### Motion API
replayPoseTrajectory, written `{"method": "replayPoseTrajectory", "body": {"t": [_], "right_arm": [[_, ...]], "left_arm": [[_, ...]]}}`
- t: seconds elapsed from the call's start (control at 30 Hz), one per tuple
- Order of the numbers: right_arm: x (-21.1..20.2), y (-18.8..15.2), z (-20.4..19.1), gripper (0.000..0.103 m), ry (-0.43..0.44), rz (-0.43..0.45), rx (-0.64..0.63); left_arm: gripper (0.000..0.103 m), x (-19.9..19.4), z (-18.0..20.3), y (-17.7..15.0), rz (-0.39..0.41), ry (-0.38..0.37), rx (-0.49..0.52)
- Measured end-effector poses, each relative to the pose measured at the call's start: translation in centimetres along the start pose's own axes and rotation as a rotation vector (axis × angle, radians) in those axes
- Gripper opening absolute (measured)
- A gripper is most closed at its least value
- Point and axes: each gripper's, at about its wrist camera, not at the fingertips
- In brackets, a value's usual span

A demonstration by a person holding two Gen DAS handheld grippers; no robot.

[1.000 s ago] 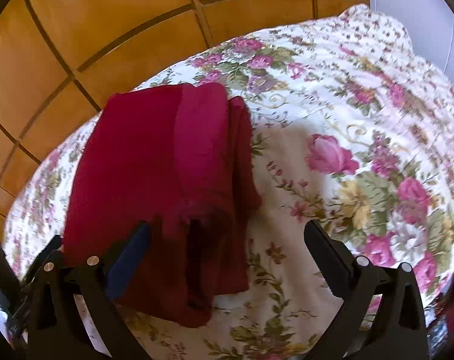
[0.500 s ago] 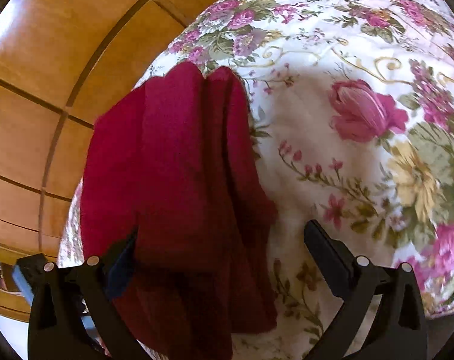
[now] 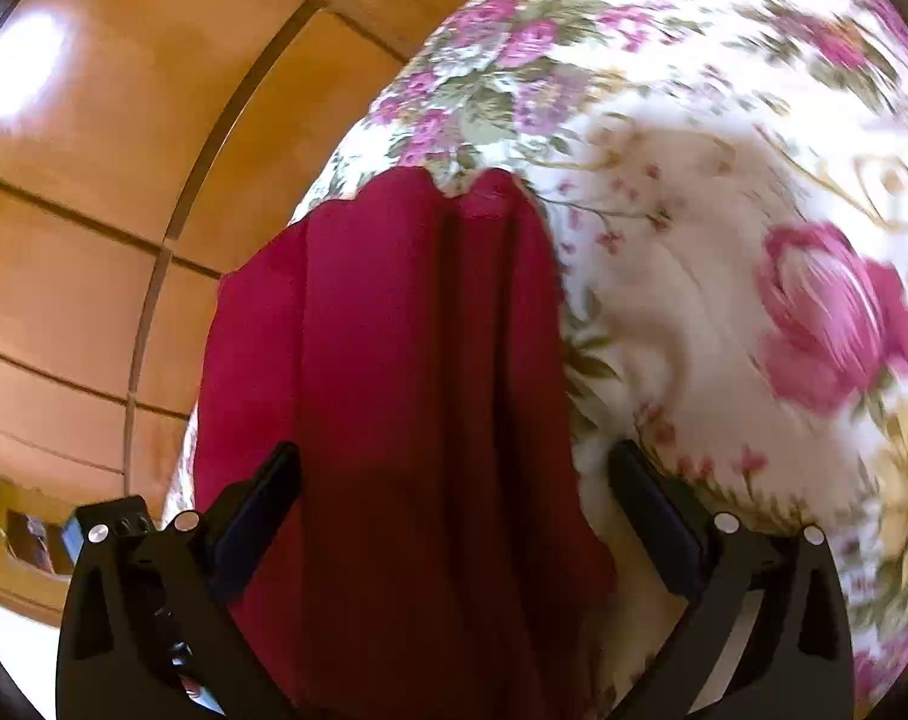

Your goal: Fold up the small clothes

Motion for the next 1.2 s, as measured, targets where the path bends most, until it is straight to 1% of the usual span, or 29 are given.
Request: {"method": "replayPoseTrajectory", "body": {"t": [0.03,0.07,0.1,0.13,0.2,0.23,0.3,0.4,0.5,0.6,0.77,0.93,1.1,1.2], "right_arm": [[0.3,0.1,-0.3,0.100,-0.007,-0.006,-0.025],[0.6,0.1,-0.8,0.099,-0.013,-0.009,-0.051],[0.9,0.1,-1.4,0.090,-0.006,-0.013,-0.081],[1.1,0.1,-1.8,0.078,0.010,-0.017,-0.091],[1.4,0.0,-2.3,0.078,0.007,-0.016,-0.096],[1.4,-0.1,-2.5,0.078,0.009,-0.015,-0.102],[1.4,-0.2,-2.7,0.076,0.014,-0.013,-0.110],[1.1,-0.5,-3.3,0.070,0.055,-0.001,-0.115],[0.8,-0.5,-4.4,0.064,0.107,0.013,-0.146],[0.6,-0.8,-5.9,0.058,0.155,0.018,-0.186],[1.8,-1.5,-8.1,0.058,0.233,0.000,-0.239],[2.7,-2.1,-10.2,0.058,0.316,0.007,-0.286],[2.9,-1.1,-11.5,0.058,0.398,0.078,-0.295],[2.7,0.2,-11.8,0.058,0.423,0.122,-0.299]], "left_arm": [[0.100,0.1,0.4,-0.1,-0.002,0.010,0.027],[0.096,0.2,0.6,-0.1,0.000,0.011,0.043],[0.089,0.1,0.8,-0.2,0.003,0.006,0.058],[0.087,0.0,0.9,-0.4,0.008,0.007,0.068],[0.077,-0.4,0.9,-0.6,0.023,0.004,0.060],[0.075,-0.7,0.7,-0.8,0.032,-0.001,0.050],[0.068,-1.2,0.4,-1.3,0.050,-0.008,0.031],[0.062,-2.0,0.6,-2.1,0.082,0.005,0.045],[0.059,-3.0,0.8,-2.6,0.110,0.024,0.063],[0.057,-4.2,0.6,-3.2,0.135,0.032,0.056],[0.056,-6.4,-0.1,-4.4,0.205,0.061,0.045],[0.056,-8.3,0.0,-4.6,0.266,0.132,0.104],[0.056,-9.2,0.8,-3.6,0.336,0.180,0.174],[0.056,-9.2,0.6,-2.3,0.358,0.178,0.175]]}}
Point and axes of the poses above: each gripper's, at about its wrist camera, not at the fingertips, and x roughly the way its jaws point, z to its right, y to its top, and after that the axes turned 9 degrees about y, right-handed
